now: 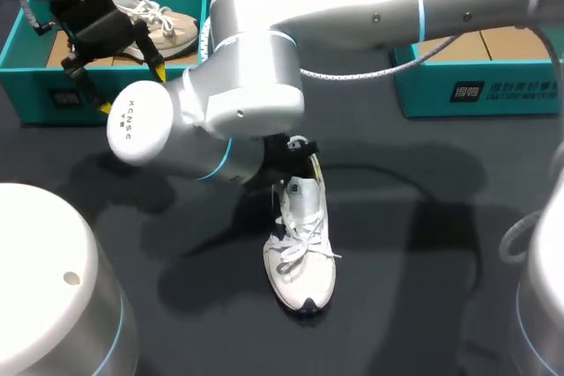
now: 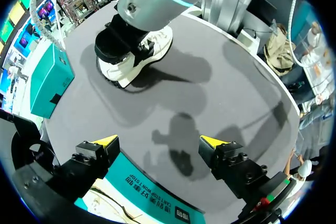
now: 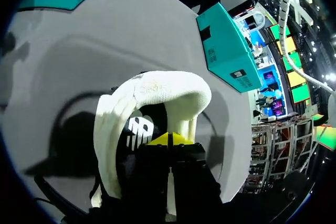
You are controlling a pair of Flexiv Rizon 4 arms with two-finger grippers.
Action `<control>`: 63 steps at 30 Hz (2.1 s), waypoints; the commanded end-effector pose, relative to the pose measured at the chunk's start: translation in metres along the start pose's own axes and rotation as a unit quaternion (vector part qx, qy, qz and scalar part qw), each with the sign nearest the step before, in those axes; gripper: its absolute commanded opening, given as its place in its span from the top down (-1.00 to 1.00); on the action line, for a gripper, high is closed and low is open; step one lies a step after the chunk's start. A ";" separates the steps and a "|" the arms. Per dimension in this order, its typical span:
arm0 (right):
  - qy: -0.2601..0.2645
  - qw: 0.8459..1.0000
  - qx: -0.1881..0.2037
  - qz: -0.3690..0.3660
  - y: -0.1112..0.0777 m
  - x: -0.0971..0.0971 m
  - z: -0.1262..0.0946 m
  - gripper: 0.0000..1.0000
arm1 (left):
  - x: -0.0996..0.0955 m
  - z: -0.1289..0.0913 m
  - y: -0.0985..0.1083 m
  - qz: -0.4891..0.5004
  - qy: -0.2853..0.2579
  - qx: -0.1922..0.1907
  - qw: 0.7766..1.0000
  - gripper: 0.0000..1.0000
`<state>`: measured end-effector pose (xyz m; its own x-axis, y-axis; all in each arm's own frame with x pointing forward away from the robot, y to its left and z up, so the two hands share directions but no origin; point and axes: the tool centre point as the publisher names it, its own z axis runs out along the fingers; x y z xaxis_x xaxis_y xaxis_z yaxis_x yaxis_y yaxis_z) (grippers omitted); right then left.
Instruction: Take the shoe out of the shoebox, open the shoe tongue, remove and reinsert the insole, then place the shoe into the shoebox
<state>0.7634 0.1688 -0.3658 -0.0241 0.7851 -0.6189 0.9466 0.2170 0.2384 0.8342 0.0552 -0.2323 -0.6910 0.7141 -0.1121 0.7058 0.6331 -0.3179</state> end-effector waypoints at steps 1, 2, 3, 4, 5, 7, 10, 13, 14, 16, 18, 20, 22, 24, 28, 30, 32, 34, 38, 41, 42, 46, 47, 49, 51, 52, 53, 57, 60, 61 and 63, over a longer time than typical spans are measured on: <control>-0.004 0.999 0.042 0.000 0.004 0.010 0.027 1.00 | 0.001 0.000 0.000 0.000 0.000 -0.001 1.000 -1.00; 0.002 0.999 0.047 0.000 0.003 0.011 0.031 1.00 | 0.001 0.000 0.000 0.000 0.000 -0.001 1.000 -1.00; 0.007 0.998 0.056 -0.002 0.002 0.013 0.035 1.00 | 0.001 0.000 0.000 0.000 0.000 -0.001 1.000 -1.00; 0.009 0.998 0.063 -0.004 0.001 0.015 0.037 1.00 | 0.001 0.000 0.000 0.000 0.000 -0.001 1.000 -1.00; 0.017 0.997 0.068 -0.006 0.000 0.017 0.039 1.00 | 0.001 0.000 0.000 0.000 0.000 -0.001 1.000 -1.00; 0.026 0.996 0.081 -0.009 -0.004 0.022 0.040 1.00 | 0.001 0.000 0.000 0.000 0.000 -0.001 1.000 -1.00; 0.060 0.994 0.087 -0.009 -0.012 0.029 0.037 1.00 | 0.001 0.000 0.000 0.000 0.000 -0.001 1.000 -1.00; 0.083 0.993 0.089 -0.007 -0.014 0.030 0.029 1.00 | 0.001 0.000 0.000 0.000 0.000 -0.001 1.000 -1.00; 0.087 0.992 0.088 -0.006 -0.012 0.027 0.023 1.00 | 0.001 0.000 0.000 0.000 0.000 -0.001 1.000 -1.00; 0.088 0.993 0.080 0.000 -0.010 0.019 0.011 1.00 | 0.001 0.000 0.000 0.000 0.000 -0.001 1.000 -1.00; 0.085 0.994 0.071 0.007 -0.006 0.009 0.001 1.00 | 0.001 0.000 0.000 0.000 0.000 -0.001 1.000 -1.00; 0.083 0.995 0.059 0.009 -0.003 0.001 -0.009 1.00 | 0.001 0.000 0.000 0.000 0.000 -0.001 1.000 -1.00; 0.082 0.995 0.048 0.013 0.002 -0.007 -0.017 1.00 | 0.001 0.000 0.000 0.000 0.000 -0.001 1.000 -1.00; 0.090 0.995 0.038 0.018 0.006 -0.012 -0.022 1.00 | 0.001 0.000 0.000 0.000 0.000 -0.001 1.000 -1.00; 0.112 0.993 0.026 0.026 0.013 -0.016 -0.024 1.00 | 0.001 0.000 0.000 0.000 0.000 -0.001 1.000 -1.00; 0.123 0.992 0.019 0.024 0.017 -0.012 -0.018 1.00 | 0.001 0.000 0.000 0.000 0.000 -0.001 1.000 -1.00; 0.135 0.991 0.012 0.020 0.019 -0.007 -0.010 1.00 | 0.001 0.000 0.000 0.000 0.000 -0.001 1.000 -1.00; 0.142 0.990 0.003 0.012 0.021 -0.001 -0.004 1.00 | 0.001 0.000 0.000 0.000 0.000 -0.001 1.000 -1.00; 0.170 0.985 0.014 0.003 0.021 0.009 0.010 1.00 | 0.001 0.000 0.000 0.000 0.000 -0.001 1.000 -1.00; 0.172 0.985 0.025 0.003 0.017 0.019 0.018 1.00 | 0.001 0.000 0.000 0.000 0.000 -0.001 1.000 -1.00; 0.163 0.986 0.031 0.002 0.015 0.023 0.020 1.00 | 0.001 0.000 0.000 0.000 0.000 -0.001 1.000 -1.00; 0.137 0.989 0.057 -0.003 0.007 0.037 0.027 1.00 | 0.001 0.000 0.000 0.000 0.000 -0.001 1.000 -1.00; 0.137 0.988 0.068 -0.007 0.005 0.041 0.030 1.00 | 0.001 0.000 0.000 0.000 0.000 -0.001 1.000 -1.00; 0.155 0.984 0.088 -0.016 0.001 0.046 0.035 1.00 | 0.001 0.000 0.000 0.000 0.000 -0.001 1.000 -1.00; 0.177 0.979 0.098 -0.032 -0.002 0.053 0.036 1.00 | 0.001 0.000 0.000 0.000 0.000 -0.001 1.000 -1.00; 0.183 0.977 0.103 -0.035 -0.003 0.055 0.036 1.00 | 0.001 0.000 0.000 0.000 0.000 -0.001 1.000 -1.00; 0.198 0.972 0.118 -0.044 -0.004 0.058 0.035 1.00 | 0.001 0.000 0.000 0.000 0.000 -0.001 1.000 -1.00; 0.224 0.961 0.155 -0.045 -0.011 0.062 0.031 1.00 | 0.001 0.000 0.000 0.000 0.000 -0.001 1.000 -1.00; 0.236 0.956 0.167 -0.043 -0.019 0.055 0.018 1.00 | 0.001 0.000 0.000 0.000 0.000 -0.001 1.000 -1.00; 0.235 0.956 0.169 -0.040 -0.020 0.051 0.011 1.00 | 0.001 0.000 0.000 0.000 0.000 -0.001 1.000 -1.00; 0.230 0.959 0.161 -0.030 -0.021 0.041 -0.002 1.00 | 0.001 0.000 0.000 0.000 0.000 -0.001 1.000 -1.00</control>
<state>0.7551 0.1981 -0.3924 -0.1601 0.9636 -0.2139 0.9841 0.1390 -0.1103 0.8342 0.0552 -0.2323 -0.6910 0.7141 -0.1120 0.7058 0.6331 -0.3178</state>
